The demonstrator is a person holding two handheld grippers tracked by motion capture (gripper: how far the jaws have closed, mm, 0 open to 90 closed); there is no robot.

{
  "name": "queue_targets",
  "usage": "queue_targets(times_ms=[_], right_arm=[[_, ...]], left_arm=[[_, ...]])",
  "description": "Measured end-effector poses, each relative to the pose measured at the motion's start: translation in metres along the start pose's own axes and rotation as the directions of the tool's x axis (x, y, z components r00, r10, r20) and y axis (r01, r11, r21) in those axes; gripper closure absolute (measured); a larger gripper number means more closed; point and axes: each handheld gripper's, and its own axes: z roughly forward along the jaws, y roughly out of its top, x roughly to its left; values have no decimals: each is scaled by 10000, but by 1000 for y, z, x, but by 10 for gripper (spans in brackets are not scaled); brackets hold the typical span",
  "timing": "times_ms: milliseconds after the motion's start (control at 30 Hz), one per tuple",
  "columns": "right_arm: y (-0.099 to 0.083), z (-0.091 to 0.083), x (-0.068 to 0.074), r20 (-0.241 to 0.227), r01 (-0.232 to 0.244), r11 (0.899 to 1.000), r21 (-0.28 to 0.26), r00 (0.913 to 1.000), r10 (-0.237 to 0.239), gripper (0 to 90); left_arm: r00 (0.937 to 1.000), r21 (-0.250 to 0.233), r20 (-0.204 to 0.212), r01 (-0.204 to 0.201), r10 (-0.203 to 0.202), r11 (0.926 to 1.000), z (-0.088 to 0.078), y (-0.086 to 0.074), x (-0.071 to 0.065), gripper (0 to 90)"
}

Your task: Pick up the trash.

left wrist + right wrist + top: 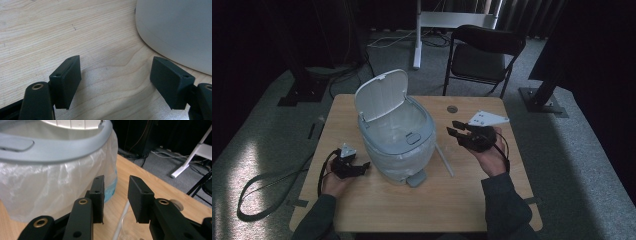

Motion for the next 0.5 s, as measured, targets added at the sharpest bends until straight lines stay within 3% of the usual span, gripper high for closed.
queue_targets(times_ms=[500], right_arm=[[-30, 12, 1, -68, -294, 9961, 835, 9995, 300, 673]], left_arm=[[10000, 5, -3, -10, 10, 10000, 0, 0, 0, 252]])
